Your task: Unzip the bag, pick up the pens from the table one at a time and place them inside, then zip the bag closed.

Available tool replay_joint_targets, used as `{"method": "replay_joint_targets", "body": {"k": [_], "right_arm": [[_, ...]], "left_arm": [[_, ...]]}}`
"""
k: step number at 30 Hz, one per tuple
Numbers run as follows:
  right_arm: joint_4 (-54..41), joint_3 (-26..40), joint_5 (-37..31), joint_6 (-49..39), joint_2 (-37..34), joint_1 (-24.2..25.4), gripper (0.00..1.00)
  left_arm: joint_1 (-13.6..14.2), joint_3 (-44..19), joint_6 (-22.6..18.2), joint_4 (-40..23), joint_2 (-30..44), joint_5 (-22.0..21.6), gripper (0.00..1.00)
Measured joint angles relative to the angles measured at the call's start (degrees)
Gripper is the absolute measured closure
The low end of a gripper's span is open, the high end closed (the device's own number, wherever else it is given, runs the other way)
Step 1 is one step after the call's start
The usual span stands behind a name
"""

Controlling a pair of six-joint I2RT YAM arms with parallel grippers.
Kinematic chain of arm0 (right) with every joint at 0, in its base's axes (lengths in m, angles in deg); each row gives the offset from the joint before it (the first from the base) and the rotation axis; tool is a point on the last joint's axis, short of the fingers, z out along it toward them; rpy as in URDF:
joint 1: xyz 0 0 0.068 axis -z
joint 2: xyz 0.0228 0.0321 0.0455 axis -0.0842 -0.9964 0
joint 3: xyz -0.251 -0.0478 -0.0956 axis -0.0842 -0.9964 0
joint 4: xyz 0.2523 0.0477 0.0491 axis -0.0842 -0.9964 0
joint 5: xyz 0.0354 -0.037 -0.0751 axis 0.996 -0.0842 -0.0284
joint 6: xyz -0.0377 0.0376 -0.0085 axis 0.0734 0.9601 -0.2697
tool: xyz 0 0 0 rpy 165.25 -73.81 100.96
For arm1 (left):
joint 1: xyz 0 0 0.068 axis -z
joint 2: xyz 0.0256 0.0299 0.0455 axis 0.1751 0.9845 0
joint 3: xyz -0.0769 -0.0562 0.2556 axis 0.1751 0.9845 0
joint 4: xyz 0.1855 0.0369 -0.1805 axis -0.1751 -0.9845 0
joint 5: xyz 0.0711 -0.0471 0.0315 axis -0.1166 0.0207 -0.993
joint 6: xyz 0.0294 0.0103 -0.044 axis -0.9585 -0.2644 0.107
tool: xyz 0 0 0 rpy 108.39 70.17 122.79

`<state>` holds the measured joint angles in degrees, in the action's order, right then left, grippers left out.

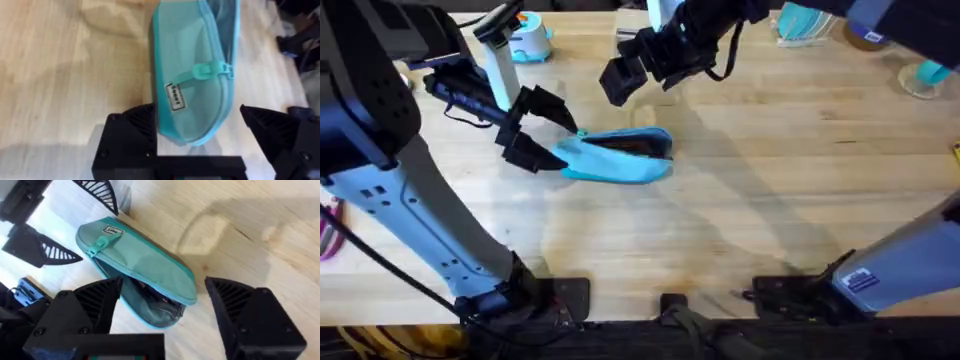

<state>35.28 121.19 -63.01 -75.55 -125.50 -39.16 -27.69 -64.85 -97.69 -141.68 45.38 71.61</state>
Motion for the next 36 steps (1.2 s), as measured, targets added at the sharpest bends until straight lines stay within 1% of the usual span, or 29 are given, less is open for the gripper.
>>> {"method": "replay_joint_targets", "body": {"k": [6, 14, 17, 19, 21, 27, 28, 31, 36], "right_arm": [[0.4, 0.0, 0.0, 0.0, -0.1, 0.0, 0.004], [3.0, 0.0, 0.3, 0.2, -1.0, 0.0, 0.004], [4.1, 0.0, 0.3, 0.9, -1.0, -0.1, 0.004], [4.1, 0.0, 0.3, 2.0, -1.0, -0.4, 0.004], [4.1, 0.0, 0.3, 3.0, -1.0, -0.9, 0.004], [5.3, 0.0, 0.4, 7.4, -1.0, -3.6, 0.004], [7.1, 0.0, 0.5, 10.4, -1.0, -4.9, 0.004], [8.5, 0.0, 0.5, 13.5, -1.1, -6.2, 0.004], [8.9, 0.0, 0.5, 15.8, -2.5, -7.6, 0.004]], "left_arm": [[0.0, 0.0, 0.0, 2.5, 0.0, 0.0, 0.007], [0.0, 0.0, 0.0, 3.0, 0.0, 0.9, 0.006], [-0.8, 0.0, 0.0, 2.3, -0.2, 2.1, 0.004], [-2.3, 0.0, 0.0, 2.2, -1.1, 2.3, 0.004], [-4.3, 0.0, 0.0, 2.1, -3.1, 2.4, 0.004], [-13.3, 0.0, 0.0, 1.0, -14.3, 2.4, 0.003], [-14.6, 0.0, 0.3, 0.7, -18.6, 2.3, 0.003], [-14.2, 0.0, 2.1, 0.7, -20.2, 2.2, 0.003], [-14.1, 0.0, 4.5, -0.4, -19.6, 2.0, 0.003]]}}
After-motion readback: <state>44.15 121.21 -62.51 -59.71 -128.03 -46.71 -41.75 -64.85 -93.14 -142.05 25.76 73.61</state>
